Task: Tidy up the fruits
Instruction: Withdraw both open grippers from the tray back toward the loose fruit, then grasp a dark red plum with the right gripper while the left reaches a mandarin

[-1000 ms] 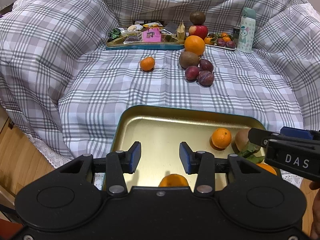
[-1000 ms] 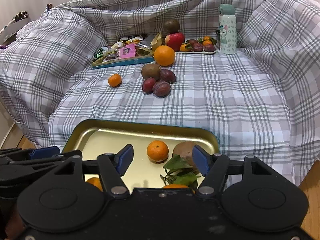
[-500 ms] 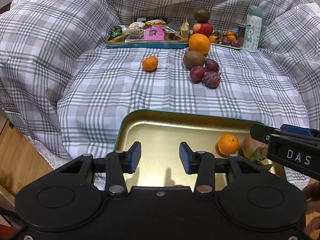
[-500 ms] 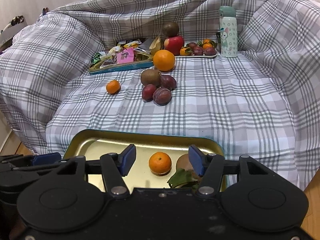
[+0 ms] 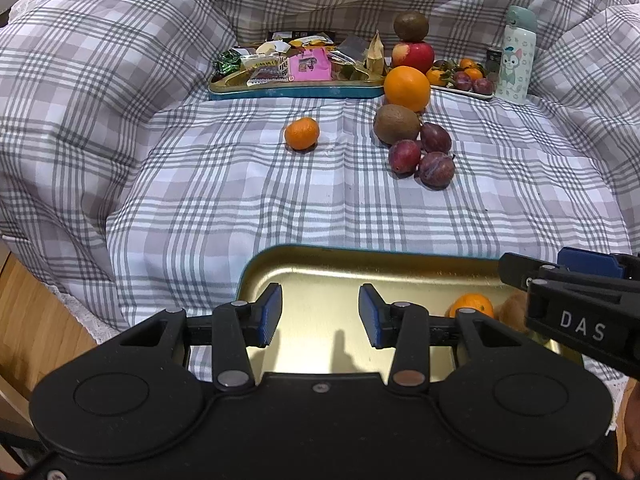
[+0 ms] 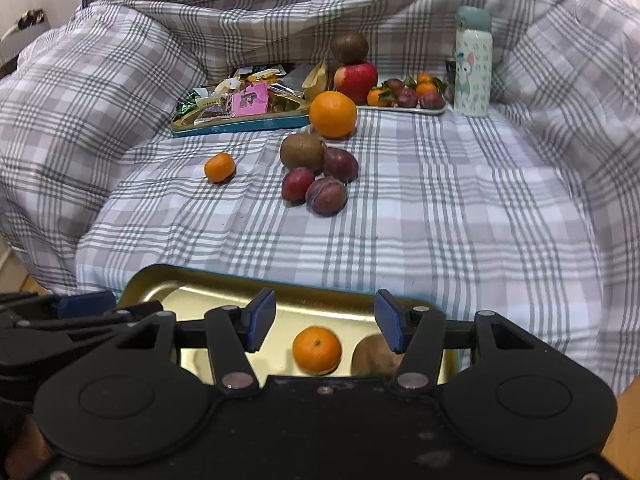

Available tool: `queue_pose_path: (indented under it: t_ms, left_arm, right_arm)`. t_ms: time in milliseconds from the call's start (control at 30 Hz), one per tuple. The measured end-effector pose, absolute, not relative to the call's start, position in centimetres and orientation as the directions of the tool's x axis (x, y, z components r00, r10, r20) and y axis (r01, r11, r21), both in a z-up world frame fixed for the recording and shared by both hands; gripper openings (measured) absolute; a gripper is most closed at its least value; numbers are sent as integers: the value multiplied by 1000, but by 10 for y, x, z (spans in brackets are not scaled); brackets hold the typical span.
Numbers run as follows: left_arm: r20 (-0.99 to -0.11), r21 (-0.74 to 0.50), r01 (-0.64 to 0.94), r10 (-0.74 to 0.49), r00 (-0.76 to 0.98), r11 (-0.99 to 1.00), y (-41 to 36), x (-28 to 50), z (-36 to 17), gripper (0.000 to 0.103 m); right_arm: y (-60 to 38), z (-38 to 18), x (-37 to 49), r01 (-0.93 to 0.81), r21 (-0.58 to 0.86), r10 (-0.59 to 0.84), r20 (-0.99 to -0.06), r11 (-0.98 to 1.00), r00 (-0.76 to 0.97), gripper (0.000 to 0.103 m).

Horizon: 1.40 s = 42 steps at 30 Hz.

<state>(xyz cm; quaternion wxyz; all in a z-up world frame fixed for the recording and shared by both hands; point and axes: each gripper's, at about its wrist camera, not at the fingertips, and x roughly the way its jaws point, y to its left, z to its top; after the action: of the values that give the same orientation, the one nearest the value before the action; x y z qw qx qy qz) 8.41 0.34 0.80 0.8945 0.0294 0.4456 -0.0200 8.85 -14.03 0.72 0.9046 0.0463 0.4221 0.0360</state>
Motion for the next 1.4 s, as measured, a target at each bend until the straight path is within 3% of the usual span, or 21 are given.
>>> queue_pose_path:
  t_ms: [433,667,1400]
  left_arm:
    - [-804,48,65,0,595,997,6,123,4,51]
    - [-807,53,63,6,591,997,10,151,0,51]
    - [-798,60,79,1,602,995,23,223,-11,50]
  right_arm:
    - [-144,-9,137,-11,127,111,-818,992,564,57]
    - [-146,-14,164,3,157,129,-821,988,556,51]
    - [-148,-32,239,28,131,94,-827,991,555,48]
